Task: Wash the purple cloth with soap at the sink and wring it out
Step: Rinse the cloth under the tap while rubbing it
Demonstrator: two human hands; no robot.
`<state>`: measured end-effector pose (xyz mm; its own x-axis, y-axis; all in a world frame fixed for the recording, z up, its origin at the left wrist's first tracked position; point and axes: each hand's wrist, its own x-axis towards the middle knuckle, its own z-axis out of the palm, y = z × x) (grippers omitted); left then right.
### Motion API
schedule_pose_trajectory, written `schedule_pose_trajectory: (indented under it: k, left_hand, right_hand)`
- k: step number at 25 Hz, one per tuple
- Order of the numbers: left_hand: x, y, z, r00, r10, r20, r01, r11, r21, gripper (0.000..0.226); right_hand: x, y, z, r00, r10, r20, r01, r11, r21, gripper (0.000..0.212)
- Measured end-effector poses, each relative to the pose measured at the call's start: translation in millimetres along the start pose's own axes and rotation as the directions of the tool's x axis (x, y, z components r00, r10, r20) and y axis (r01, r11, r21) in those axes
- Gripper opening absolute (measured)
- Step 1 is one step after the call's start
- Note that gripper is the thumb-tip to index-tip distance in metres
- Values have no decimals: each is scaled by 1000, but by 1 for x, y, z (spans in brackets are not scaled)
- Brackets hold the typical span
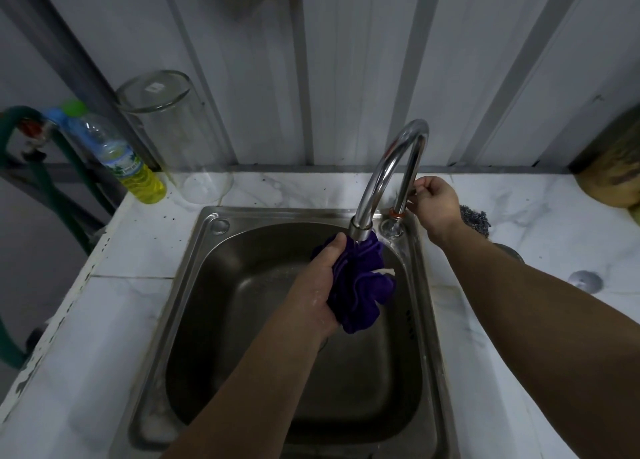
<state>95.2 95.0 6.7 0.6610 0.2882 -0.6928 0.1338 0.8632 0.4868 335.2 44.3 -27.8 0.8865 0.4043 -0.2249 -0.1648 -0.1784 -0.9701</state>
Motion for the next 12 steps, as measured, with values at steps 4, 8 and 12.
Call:
schedule_pose_trajectory:
  k: [4,8,12]
  left_hand:
    - [-3,-1,-3,1000,-9,-28,10,1000,14,65]
    - [-5,-2,-4,999,-3,-35,3,1000,15,70]
    - [-2,-3,-4,998,-11,-56,13,999,40,69]
  right_hand:
    - [0,1,-2,1000,25,-18,-24,999,36,29]
    - [-2,-2,-1,999,40,-31,-39,999,25,30]
    - [-7,-5,-3,998,59,-29,-58,998,21,20]
